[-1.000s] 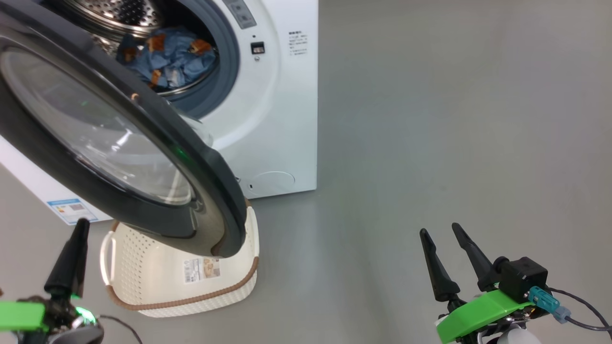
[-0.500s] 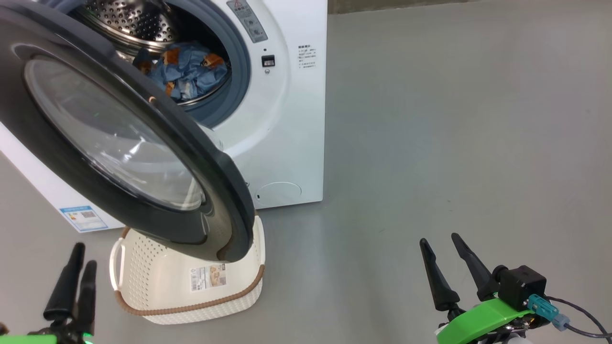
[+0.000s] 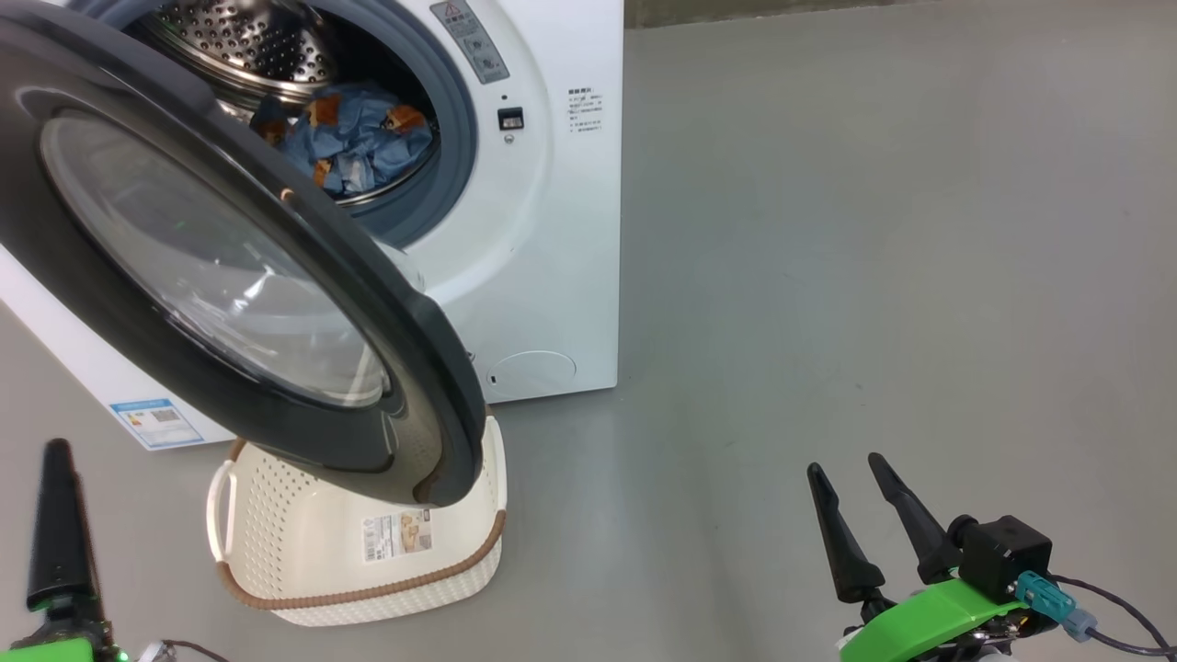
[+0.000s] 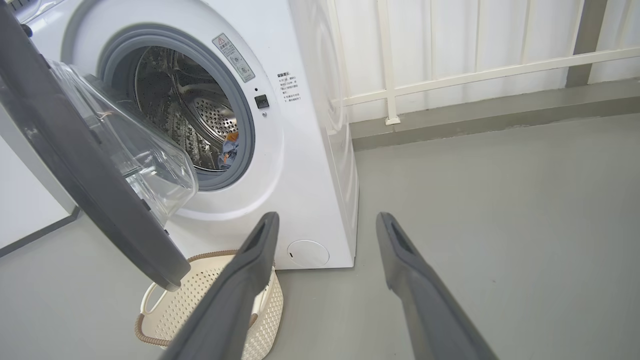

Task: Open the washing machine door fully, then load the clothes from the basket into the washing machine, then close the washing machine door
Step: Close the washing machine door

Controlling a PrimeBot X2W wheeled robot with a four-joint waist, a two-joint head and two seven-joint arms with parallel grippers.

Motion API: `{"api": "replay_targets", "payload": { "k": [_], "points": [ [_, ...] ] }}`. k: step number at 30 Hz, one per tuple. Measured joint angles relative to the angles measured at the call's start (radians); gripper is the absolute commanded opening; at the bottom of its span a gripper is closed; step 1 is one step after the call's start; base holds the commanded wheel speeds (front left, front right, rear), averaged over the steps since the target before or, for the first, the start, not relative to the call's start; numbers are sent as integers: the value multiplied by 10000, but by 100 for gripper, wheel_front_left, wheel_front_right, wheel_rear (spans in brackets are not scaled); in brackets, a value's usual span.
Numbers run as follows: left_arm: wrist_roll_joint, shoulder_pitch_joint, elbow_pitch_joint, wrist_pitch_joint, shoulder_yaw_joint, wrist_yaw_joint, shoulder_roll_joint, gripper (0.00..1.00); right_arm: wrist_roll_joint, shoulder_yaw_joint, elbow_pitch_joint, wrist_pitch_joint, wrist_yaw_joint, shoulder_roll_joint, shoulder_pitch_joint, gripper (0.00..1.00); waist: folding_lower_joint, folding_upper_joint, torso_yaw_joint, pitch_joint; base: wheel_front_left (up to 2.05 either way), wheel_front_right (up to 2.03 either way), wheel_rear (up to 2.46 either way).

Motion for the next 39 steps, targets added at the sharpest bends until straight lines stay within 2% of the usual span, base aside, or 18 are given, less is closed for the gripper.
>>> {"api": "replay_targets", "payload": {
  "k": [4, 8, 11, 16, 25, 34, 39],
  "points": [
    [1252, 189, -73, -1469, -667, 0, 612, 100, 0, 2, -31, 0, 0, 0, 0, 100, 0, 0, -25, 38, 0, 0, 0],
    [2466, 460, 424, -2711, -1609, -2, 1340, 100, 0, -2, -31, 0, 0, 0, -1, 100, 0, 0, -40, 48, 0, 0, 0],
    [3390, 569, 882, -2993, -1977, -4, 1632, 100, 0, -4, -36, 0, 0, 0, -1, 100, 0, 0, -42, 49, 0, 0, 0],
    [6088, 600, 1141, -3028, -2107, -29, 1873, 100, 0, -13, -56, 0, 0, 0, 0, 100, 0, 0, -37, 59, 0, 0, 0],
    [9806, 860, 1444, -3035, -2071, -75, 1653, 100, 0, -17, -56, 0, 0, 2, 0, 100, 0, 0, -40, 15, 0, 0, 0],
    [11933, 1059, 1979, -3035, -1488, -75, 1074, 100, 0, -19, -61, 0, 0, 2, 0, 100, 0, 0, -58, -62, 0, 0, 0],
    [12519, 1058, 2284, -3035, -1133, -73, 685, 100, 0, -19, -63, 0, 0, 2, 0, 100, 0, 0, -90, -92, 0, 0, 0]
  ]
}}
